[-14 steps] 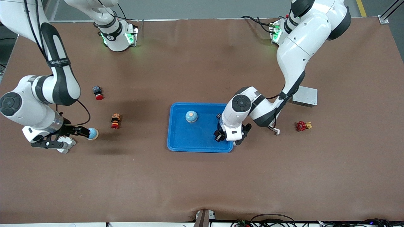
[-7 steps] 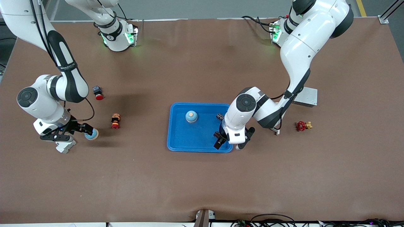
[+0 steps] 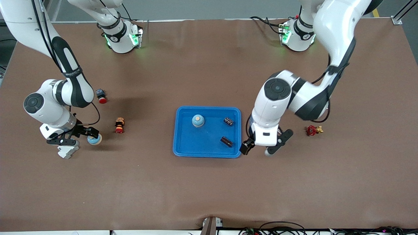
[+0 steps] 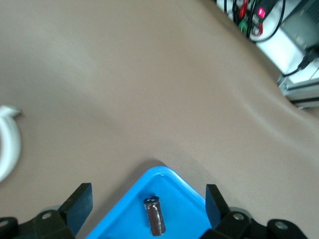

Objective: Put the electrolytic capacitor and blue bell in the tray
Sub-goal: 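Grasp the second blue bell with the right gripper while the left gripper withdraws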

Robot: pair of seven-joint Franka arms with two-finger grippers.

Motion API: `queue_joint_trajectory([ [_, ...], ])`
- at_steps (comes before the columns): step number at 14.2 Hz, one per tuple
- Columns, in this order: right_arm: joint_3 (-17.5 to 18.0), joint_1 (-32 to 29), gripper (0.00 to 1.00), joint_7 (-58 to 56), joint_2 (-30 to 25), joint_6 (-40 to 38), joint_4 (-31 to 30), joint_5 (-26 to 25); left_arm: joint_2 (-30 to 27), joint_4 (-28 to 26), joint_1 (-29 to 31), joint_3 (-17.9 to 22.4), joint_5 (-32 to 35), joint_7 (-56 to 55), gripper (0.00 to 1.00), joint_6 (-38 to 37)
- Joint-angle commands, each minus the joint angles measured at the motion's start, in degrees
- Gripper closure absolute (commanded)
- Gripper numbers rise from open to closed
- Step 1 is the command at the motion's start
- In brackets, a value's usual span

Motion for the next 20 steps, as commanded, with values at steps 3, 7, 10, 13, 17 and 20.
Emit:
queue_joint_trajectory([
  [3,1.27,-1.1,0.0,2.37,2.72,2.55,-0.11,0.01,-12.09,-2.14,6.82,-0.27,-9.51,16.37,0.0,-11.9],
  [7,1.36,-0.74,0.0,3.08,3.16,2.9,0.15,0.01,-18.95,-2.32,12.53,-0.18,-12.08,33.32,0.0,-21.66],
  [10,1.36,-0.83,0.0,2.99,3.16,3.08,0.15,-0.08,-22.3,-2.05,17.28,-0.18,-12.96,47.64,0.0,-25.44],
  [13,1.36,-0.74,0.43,2.9,3.16,2.99,0.15,-0.08,-23.18,-1.61,21.41,-0.01,-12.79,56.27,0.0,-30.28],
  [17,1.36,-0.74,1.0,3.78,3.07,2.37,0.68,-0.08,-24.85,0.58,22.39,0.26,-13.05,62.2,0.0,-32.93],
  [20,1.53,-0.13,1.0,4.92,2.46,-0.07,2.34,-0.08,-26.08,0.93,25.02,0.17,-15.5,66.3,0.0,-34.25],
])
